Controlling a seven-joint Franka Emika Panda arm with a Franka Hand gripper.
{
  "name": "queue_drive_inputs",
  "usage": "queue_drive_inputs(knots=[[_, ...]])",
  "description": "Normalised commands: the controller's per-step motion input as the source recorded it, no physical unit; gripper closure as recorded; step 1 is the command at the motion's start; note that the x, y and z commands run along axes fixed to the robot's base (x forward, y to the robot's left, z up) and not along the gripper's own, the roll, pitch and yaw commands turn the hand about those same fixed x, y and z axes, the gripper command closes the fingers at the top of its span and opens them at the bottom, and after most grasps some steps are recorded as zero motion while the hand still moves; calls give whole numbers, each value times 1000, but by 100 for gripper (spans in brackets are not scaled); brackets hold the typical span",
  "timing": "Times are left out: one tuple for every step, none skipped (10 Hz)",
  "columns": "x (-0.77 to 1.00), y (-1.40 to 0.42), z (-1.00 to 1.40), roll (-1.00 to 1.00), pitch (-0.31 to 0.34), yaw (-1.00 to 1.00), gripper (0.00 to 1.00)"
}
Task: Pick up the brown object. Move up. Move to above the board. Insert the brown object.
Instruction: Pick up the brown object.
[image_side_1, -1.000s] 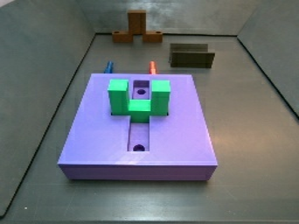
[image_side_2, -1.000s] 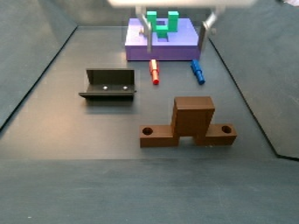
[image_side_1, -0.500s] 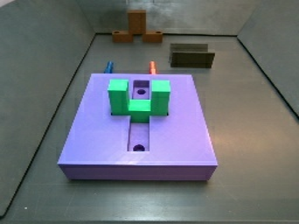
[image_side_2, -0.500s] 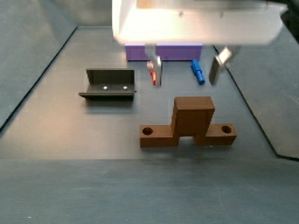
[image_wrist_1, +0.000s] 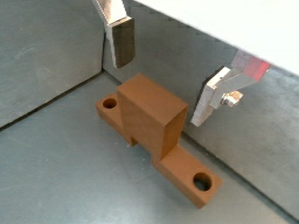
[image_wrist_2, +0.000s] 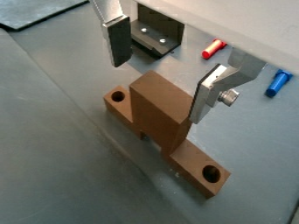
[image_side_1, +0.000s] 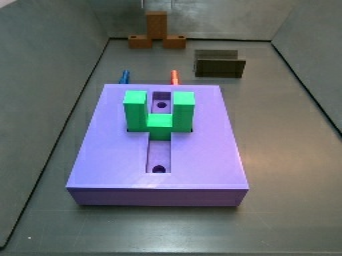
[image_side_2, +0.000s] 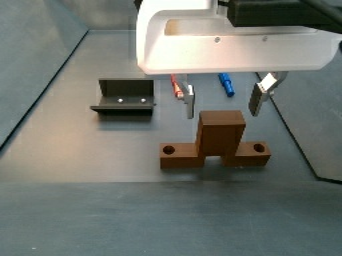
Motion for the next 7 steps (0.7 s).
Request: queue_drive_inputs(knots=[[0,0,-294,0,0,-31,0],[-3,0,-274,0,0,-103,0],[0,-17,-237,0,0,-151,0],[26,-26,-289,0,0,-180,0],[6,0,-294,0,0,-151,0],[0,0,-289,0,0,-146,0],[0,0,-289,0,0,-129,0]])
